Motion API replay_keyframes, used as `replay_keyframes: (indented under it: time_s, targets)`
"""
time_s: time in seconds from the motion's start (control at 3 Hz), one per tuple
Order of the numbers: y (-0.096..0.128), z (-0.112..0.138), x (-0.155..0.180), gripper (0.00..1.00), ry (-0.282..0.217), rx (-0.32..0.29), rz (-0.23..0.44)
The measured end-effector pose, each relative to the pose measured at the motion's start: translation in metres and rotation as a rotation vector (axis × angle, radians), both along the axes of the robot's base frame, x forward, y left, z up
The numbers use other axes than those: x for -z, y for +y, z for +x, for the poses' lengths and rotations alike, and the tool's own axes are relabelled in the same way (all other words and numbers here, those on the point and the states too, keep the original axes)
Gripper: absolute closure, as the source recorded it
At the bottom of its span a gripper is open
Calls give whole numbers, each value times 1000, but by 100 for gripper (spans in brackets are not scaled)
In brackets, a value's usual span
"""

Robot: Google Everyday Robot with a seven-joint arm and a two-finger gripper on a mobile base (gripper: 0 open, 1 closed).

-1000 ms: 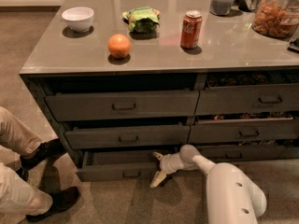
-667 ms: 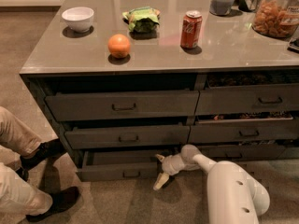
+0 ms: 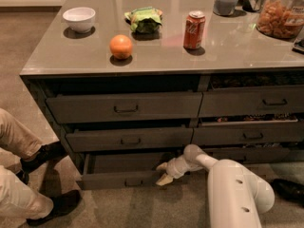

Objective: Open bottom drawer

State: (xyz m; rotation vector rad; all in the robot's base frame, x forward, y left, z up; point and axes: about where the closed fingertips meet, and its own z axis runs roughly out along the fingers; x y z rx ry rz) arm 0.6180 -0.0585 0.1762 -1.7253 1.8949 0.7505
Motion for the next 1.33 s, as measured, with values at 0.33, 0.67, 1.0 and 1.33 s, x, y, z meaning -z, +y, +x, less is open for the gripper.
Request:
replay_keyframes:
  time_s: [0.33,0.67,1.0,1.33]
  targets:
    - [-3,-3,-2,43,6,-5,-8]
    - [-11,-13,-4,20,27,-20,-35]
    - [-19,-27,-10,0,36,-21,-47]
    - [-26,-39,-17,0,47,-29,-69]
